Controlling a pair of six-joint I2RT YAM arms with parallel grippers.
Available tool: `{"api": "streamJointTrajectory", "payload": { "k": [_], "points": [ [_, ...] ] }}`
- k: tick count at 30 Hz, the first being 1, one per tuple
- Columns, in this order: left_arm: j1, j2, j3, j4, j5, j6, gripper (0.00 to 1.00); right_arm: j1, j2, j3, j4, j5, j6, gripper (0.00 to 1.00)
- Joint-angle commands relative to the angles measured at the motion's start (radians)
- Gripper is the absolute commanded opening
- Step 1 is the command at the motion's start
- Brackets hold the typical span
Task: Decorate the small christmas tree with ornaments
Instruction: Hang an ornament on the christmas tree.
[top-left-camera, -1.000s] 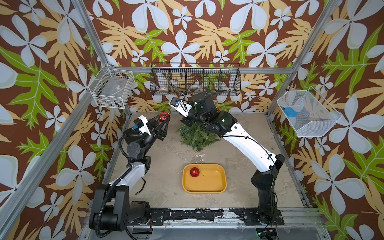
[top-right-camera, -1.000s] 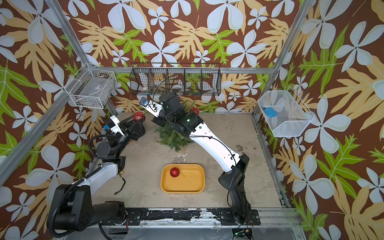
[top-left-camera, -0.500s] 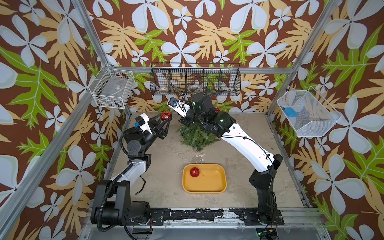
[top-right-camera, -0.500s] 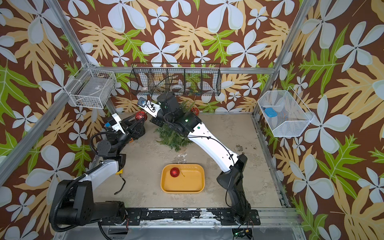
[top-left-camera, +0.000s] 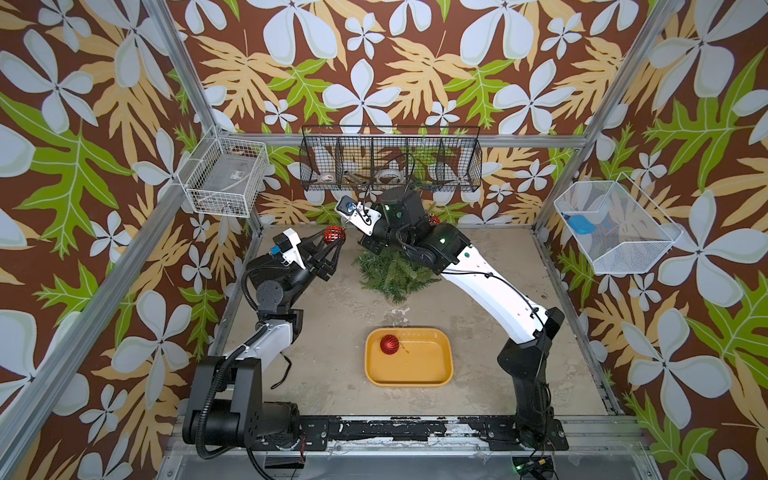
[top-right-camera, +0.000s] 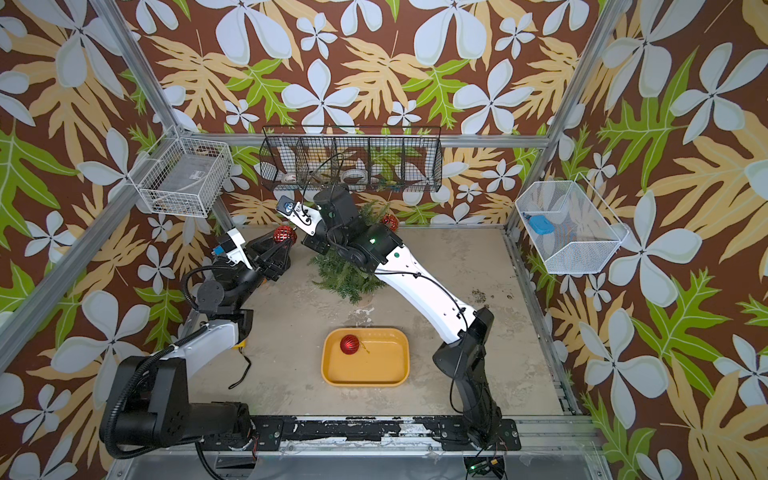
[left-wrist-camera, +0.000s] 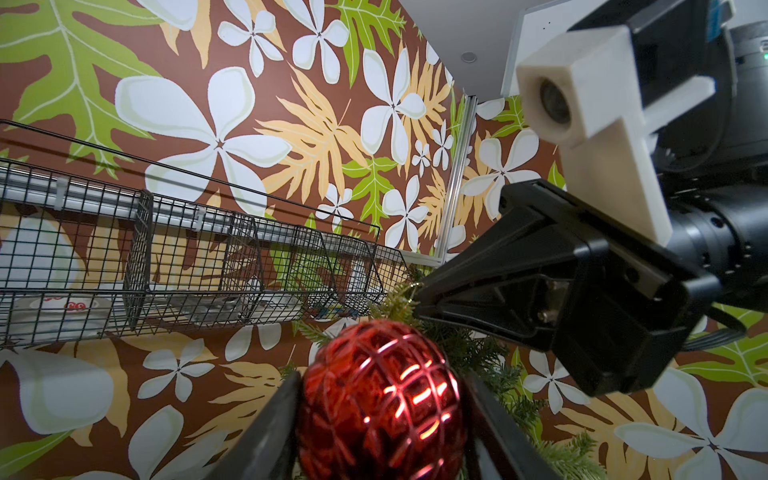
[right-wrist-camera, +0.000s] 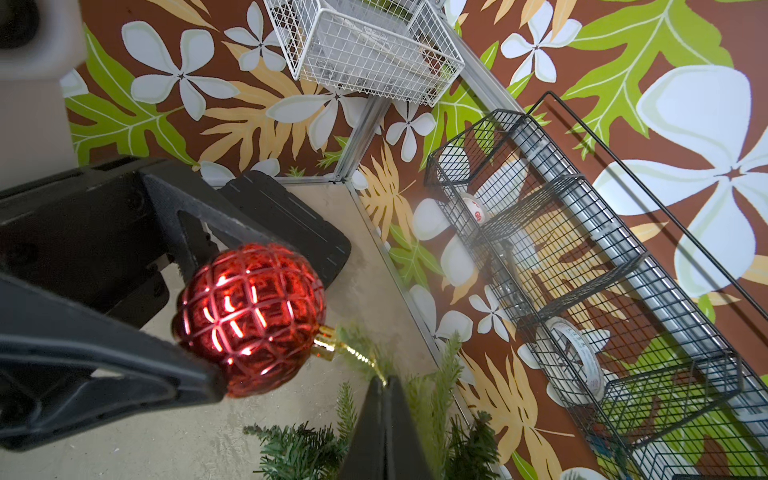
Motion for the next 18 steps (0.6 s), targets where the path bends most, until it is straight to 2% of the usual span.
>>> {"api": "streamJointTrajectory", "payload": {
  "k": [1,13,18],
  "points": [
    [0.003,0.009,-0.001,0.079,0.034,-0.029,0.14,0.001,0.001,0.005,-0.001,0.004,-0.01,0.0],
    [0.004,0.083,0.001,0.299,0.137,-0.153,0.12,0.002,-0.013,0.009,-0.004,-0.009,-0.006,0.0],
    [0.003,0.093,0.008,0.298,0.146,-0.156,0.12,0.003,-0.016,0.005,-0.008,0.002,-0.01,0.0]
  ]
}}
